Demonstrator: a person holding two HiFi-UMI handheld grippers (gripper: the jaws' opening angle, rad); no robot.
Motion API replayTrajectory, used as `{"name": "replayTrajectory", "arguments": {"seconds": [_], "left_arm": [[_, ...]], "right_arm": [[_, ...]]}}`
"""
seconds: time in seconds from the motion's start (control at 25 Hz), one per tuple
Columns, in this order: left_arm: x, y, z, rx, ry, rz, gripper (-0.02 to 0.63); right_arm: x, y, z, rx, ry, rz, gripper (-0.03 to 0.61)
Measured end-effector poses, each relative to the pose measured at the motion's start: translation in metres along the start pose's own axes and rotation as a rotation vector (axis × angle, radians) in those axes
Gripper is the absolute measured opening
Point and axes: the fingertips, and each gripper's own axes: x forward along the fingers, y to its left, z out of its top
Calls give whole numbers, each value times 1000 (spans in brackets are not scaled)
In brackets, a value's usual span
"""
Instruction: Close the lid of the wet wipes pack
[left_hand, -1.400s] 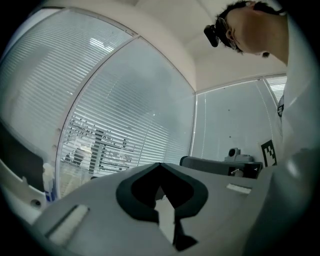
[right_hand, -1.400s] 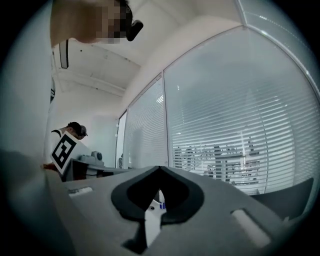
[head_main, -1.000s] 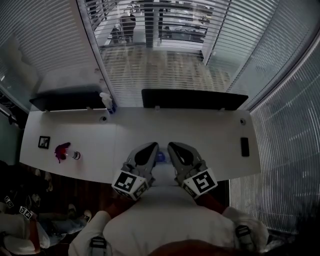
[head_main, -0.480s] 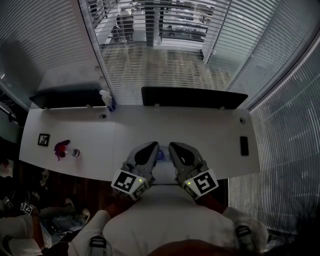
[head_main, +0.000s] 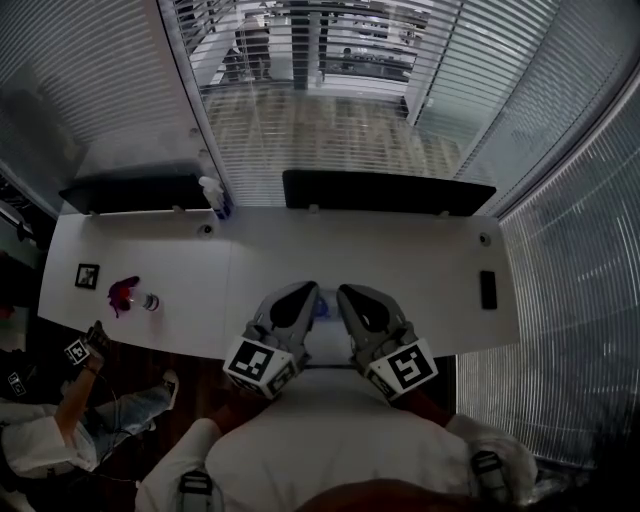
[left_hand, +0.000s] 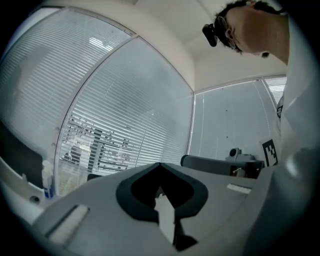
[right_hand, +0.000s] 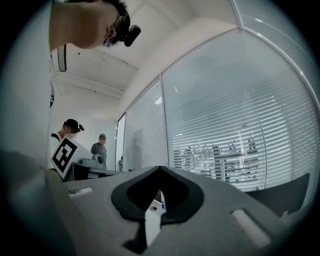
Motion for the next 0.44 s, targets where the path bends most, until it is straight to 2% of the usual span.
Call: {"name": "replayTrajectory", "arguments": {"seconds": [0.44], "left_arm": [[-2, -5, 2, 6, 2, -3, 2]], "right_arm": [[-3, 2, 6, -14, -4, 6, 0]]}}
